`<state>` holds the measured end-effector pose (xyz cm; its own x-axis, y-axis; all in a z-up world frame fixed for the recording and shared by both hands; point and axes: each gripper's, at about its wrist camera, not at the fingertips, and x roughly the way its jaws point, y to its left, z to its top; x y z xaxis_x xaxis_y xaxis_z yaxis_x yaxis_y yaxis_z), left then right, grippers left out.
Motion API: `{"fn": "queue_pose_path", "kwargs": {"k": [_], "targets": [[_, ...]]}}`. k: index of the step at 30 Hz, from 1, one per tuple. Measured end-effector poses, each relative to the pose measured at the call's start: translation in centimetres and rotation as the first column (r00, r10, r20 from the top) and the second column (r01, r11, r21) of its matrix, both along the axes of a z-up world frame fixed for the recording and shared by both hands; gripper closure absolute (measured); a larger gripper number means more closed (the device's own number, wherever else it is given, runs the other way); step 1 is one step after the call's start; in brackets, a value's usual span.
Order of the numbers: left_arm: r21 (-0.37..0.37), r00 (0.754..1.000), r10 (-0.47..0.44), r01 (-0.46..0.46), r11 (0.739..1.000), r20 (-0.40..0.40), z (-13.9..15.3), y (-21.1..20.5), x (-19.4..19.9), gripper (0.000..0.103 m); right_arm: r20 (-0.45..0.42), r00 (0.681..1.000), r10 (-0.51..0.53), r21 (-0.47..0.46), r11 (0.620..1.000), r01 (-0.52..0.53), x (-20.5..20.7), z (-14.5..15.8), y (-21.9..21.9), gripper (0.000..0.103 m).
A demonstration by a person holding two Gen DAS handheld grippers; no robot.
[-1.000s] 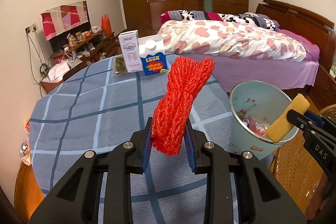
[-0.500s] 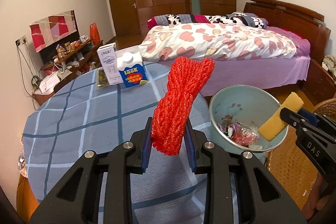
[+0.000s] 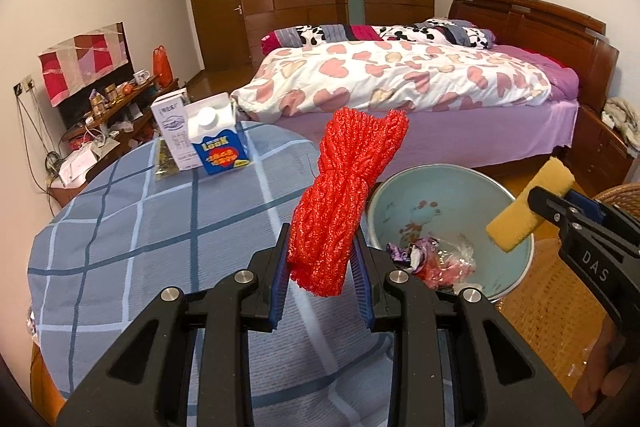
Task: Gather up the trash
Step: 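Carry the sponge over the bucket with the right tool while the left tool carries the red rope, then open the right tool to drop the sponge while the left tool drops the red rope into the bucket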
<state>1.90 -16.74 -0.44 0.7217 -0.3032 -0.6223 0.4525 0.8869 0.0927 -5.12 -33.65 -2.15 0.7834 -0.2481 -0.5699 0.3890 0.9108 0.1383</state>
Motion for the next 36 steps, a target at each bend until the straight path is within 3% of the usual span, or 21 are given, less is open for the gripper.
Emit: {"fn": "queue_pose_path", "kwargs": {"k": [19, 30, 36], "targets": [[0.002, 0.998, -0.050, 0.050, 0.999, -0.043, -1.2, -3.5, 0.8, 0.075, -0.001, 0.997, -0.072, 0.009, 0.997, 0.072, 0.2, -0.5, -2.8, 0.074], [0.013, 0.994, -0.056, 0.057, 0.998, -0.093, -3.2, -5.3, 2.6, 0.075, -0.057, 0.991, -0.123, -0.006, 0.992, 0.123, 1.8, -2.4, -4.2, 0.073], [0.011, 0.989, -0.067, 0.069, 0.998, -0.134, -4.3, -7.0, 4.0, 0.073, -0.132, 0.984, -0.118, 0.000, 0.993, 0.119, 4.2, -4.2, -5.3, 0.072]]}}
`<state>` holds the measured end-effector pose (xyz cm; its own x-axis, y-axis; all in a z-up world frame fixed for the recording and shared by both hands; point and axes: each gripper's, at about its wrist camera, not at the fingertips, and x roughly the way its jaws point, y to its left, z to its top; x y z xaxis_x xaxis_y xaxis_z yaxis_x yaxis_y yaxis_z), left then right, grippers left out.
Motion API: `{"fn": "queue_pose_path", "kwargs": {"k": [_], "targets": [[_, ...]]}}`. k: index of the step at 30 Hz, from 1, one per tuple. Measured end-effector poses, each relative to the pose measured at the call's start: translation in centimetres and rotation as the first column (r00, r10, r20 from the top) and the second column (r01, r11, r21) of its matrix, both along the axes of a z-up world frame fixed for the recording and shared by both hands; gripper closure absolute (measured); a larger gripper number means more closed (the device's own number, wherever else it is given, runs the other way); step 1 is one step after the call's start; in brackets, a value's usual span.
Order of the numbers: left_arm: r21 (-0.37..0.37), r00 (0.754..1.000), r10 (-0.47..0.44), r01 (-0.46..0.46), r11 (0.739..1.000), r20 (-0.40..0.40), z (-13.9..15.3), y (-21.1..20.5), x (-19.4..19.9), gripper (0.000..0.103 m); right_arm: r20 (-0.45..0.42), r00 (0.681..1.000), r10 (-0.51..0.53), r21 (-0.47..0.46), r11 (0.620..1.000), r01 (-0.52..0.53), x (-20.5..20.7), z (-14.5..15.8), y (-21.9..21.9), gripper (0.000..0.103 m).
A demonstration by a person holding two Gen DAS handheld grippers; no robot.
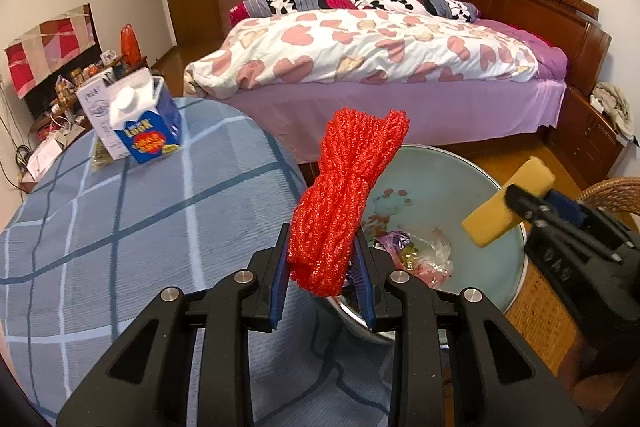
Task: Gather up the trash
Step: 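Open the right tool to drop the sponge while the left tool drops the red rope into the bucket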
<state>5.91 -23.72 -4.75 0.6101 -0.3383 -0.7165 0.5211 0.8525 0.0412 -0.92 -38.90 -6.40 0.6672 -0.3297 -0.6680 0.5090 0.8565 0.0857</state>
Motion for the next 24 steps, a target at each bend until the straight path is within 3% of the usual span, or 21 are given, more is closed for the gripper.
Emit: {"fn": "queue_pose_path", "kwargs": {"k": [4, 7, 12, 17, 19, 24], "targets": [[0.003, 1.000, -0.004, 0.004, 1.000, -0.030, -1.0, -0.7, 0.9, 0.067, -0.029, 0.999, 0.013, 0.025, 1.000, -0.012, 1.1, -1.2, -0.8, 0.066], [0.004, 0.999, 0.002, -0.002, 1.000, -0.034, -1.3, -0.7, 1.3, 0.053, -0.010, 1.000, 0.007, 0.054, 0.999, -0.007, 1.3, -1.4, -1.4, 0.054], [-0.010, 0.999, 0.012, -0.012, 1.000, -0.033, -1.1, 0.0, 1.4, 0.035, 0.055, 0.998, -0.013, 0.105, 0.994, 0.007, 0.5, -0.9, -2.0, 0.046], [-0.026, 0.999, 0.026, -0.025, 0.999, 0.039, 0.2, 1.3, 0.1, 0.018, 0.167, 0.983, -0.080, 0.144, 0.988, 0.056, -1.7, 0.3, -1.8, 0.018], [-0.029, 0.997, 0.029, -0.027, 0.999, 0.066, 0.8, 2.0, -0.6, 0.012, 0.200, 0.974, -0.108, 0.103, 0.991, 0.089, -2.9, 1.0, -0.8, 0.012], [-0.058, 0.991, 0.067, -0.061, 0.996, 0.113, 2.4, 4.8, -2.3, 0.006, 0.242, 0.965, -0.102, 0.068, 0.994, 0.088, -4.9, 2.1, 1.2, 0.011]]}}
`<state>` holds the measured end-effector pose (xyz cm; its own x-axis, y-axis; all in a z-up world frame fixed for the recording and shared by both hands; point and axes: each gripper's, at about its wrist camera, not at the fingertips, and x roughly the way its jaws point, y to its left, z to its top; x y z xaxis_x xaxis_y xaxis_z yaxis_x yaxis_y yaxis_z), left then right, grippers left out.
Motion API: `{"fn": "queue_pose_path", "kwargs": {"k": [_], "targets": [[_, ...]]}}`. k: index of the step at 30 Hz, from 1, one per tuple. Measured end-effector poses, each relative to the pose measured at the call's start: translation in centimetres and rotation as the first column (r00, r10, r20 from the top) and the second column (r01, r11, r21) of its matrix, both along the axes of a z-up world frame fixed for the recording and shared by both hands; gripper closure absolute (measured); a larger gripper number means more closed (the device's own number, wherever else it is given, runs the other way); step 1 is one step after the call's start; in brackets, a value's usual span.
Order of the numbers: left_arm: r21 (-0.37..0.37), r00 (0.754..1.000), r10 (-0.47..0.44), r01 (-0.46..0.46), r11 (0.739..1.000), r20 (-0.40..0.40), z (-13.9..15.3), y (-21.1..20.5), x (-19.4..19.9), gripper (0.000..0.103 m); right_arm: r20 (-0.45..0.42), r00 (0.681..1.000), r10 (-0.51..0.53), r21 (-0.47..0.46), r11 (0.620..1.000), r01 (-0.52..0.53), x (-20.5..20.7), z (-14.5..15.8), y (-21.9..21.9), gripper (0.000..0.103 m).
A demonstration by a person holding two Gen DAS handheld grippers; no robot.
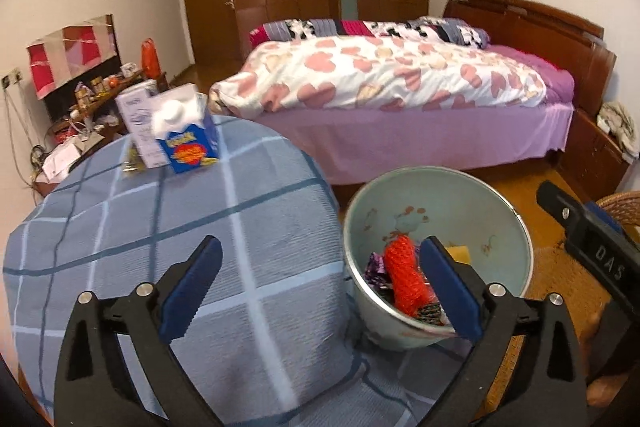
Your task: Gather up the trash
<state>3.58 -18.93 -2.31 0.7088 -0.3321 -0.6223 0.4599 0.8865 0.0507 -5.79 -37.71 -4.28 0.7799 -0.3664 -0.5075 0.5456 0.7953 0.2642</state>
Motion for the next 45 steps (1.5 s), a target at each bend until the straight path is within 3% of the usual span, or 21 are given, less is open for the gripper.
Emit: {"fn": "queue_pose_path", "kwargs": {"k": [10, 18, 29, 45], "targets": [[-0.032, 0.990, 0.088, -0.085, 0.996, 0.107, 3.0, 5.7, -3.8, 0.006, 0.034, 0.999, 0.013, -0.079, 0.997, -0.011, -3.3, 1.9, 5.6, 0.009], [-0.049, 0.982, 0.113, -0.107, 0.993, 0.152, 4.7, 7.6, -5.8, 0.006, 0.098, 0.995, 0.009, -0.127, 0.992, 0.004, -5.4, 4.0, 7.0, 0.009], [-0.039, 0.973, 0.122, -0.116, 0.992, 0.197, 5.7, 7.6, -6.8, 0.006, 0.135, 0.991, 0.002, -0.126, 0.992, 0.015, -6.4, 5.0, 6.8, 0.009], [-0.042, 0.973, 0.119, -0.113, 0.993, 0.199, 5.9, 7.5, -6.9, 0.006, 0.144, 0.990, -0.003, -0.122, 0.992, 0.021, -6.5, 5.1, 6.8, 0.009]]}}
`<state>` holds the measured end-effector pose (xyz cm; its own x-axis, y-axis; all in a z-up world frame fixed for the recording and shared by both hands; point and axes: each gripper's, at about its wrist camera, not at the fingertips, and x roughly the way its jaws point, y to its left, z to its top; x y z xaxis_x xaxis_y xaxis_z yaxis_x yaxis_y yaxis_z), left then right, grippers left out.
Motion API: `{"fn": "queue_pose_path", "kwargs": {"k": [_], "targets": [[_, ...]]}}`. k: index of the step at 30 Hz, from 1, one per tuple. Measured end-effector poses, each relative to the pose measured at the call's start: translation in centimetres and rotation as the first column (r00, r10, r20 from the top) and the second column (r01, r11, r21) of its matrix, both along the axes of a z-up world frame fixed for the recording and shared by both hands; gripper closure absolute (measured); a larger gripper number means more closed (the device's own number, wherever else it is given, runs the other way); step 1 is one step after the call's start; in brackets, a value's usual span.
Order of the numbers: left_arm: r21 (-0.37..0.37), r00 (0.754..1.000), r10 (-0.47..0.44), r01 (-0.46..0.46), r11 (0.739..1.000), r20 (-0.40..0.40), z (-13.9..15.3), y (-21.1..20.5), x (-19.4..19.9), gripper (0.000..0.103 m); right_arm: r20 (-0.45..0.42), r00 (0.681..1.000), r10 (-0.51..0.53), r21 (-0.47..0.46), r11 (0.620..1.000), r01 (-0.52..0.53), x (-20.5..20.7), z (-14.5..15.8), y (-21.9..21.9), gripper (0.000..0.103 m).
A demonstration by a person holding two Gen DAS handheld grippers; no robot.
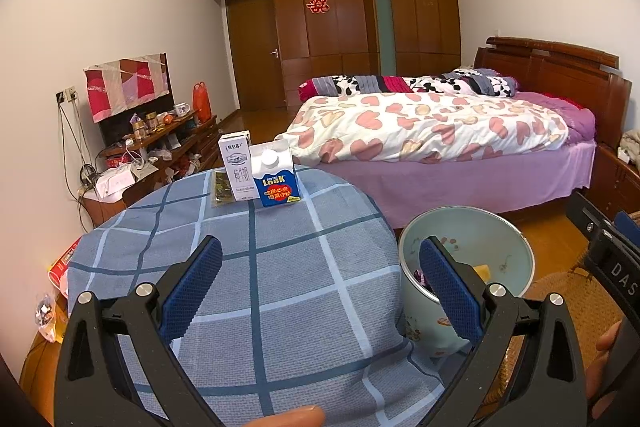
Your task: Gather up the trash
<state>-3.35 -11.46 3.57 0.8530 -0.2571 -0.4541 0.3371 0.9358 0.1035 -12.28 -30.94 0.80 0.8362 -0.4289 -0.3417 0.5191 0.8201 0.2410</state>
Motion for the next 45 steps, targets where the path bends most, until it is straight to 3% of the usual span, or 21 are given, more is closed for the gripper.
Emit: {"fn": "queue_pose_path", "kwargs": {"k": [28, 38, 45], "targets": [[-0.008, 1.000, 0.007, -0.007, 1.000, 0.006, 0.4, -0.2, 0.0, 0.006, 0.010, 1.000, -0.006, 0.000, 1.000, 0.006, -0.2, 0.2, -0.1, 0.009], [-0.008, 0.998, 0.026, -0.026, 1.000, 0.059, 1.6, -0.7, -0.3, 0.006, 0.010, 1.000, -0.004, -0.014, 1.000, 0.004, -0.2, 0.4, 0.0, 0.009], [-0.049, 1.000, 0.011, -0.010, 0.999, 0.020, 1.8, -0.5, 0.2, 0.006, 0.006, 1.000, -0.004, -0.013, 1.000, 0.004, -0.2, 0.6, 0.1, 0.009]]}}
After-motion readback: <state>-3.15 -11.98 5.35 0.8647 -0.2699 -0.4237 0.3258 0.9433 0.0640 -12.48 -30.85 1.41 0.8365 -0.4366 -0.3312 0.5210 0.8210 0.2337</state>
